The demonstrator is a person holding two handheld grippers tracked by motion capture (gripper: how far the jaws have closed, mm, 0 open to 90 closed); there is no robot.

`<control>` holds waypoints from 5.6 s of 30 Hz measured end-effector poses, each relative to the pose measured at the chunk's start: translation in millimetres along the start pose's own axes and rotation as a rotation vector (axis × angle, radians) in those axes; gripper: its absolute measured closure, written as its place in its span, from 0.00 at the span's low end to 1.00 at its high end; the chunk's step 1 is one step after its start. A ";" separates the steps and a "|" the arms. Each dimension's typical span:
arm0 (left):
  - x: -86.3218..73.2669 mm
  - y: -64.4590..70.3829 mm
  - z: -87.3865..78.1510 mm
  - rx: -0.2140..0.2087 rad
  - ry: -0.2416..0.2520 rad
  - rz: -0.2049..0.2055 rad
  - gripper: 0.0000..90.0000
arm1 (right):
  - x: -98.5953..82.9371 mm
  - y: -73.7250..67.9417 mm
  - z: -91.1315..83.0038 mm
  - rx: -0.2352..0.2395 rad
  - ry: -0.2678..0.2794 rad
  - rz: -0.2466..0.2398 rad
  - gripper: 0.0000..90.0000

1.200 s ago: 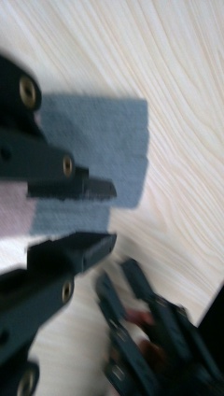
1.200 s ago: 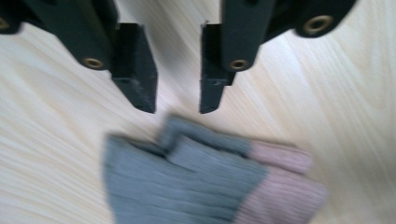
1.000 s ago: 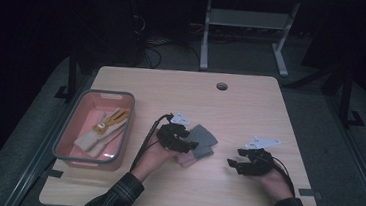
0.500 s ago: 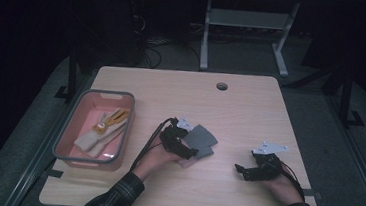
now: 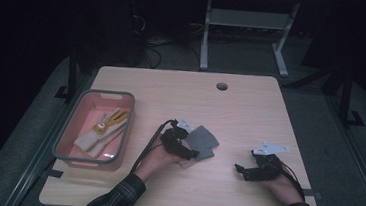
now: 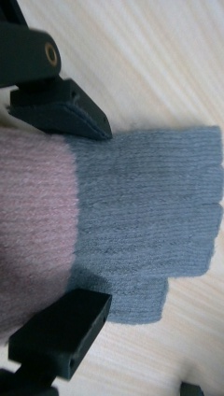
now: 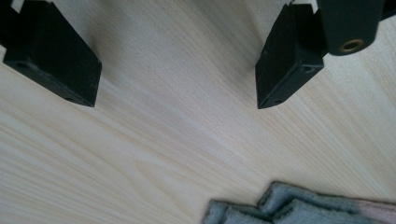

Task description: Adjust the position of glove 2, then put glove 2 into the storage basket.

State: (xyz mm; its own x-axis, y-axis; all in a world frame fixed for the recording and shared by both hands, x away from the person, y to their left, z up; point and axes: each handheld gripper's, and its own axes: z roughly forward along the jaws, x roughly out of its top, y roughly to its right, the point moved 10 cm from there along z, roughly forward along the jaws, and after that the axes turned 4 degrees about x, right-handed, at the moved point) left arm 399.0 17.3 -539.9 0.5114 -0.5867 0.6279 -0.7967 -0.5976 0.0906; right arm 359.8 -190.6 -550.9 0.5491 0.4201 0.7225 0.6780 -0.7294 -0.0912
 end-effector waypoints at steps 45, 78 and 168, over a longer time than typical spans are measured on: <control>8.3 14.6 -39.3 -0.111 -0.038 0.001 0.73 | 0.3 1.1 0.3 0.001 0.001 -0.015 0.16; 2.0 -76.5 -172.6 0.055 0.152 -0.184 0.73 | 0.6 1.3 0.6 0.003 0.002 -0.014 0.16; -42.4 -142.4 -199.7 0.188 0.188 -0.272 0.16 | 0.8 0.7 0.8 0.006 0.002 -0.014 0.16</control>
State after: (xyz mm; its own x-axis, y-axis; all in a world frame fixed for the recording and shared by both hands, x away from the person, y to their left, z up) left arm 426.4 236.4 -425.0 0.6144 -0.2925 0.7327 -0.5575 -0.8181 0.1408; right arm 361.0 -190.4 -550.9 0.5384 0.4291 0.7252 0.6887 -0.7200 -0.0852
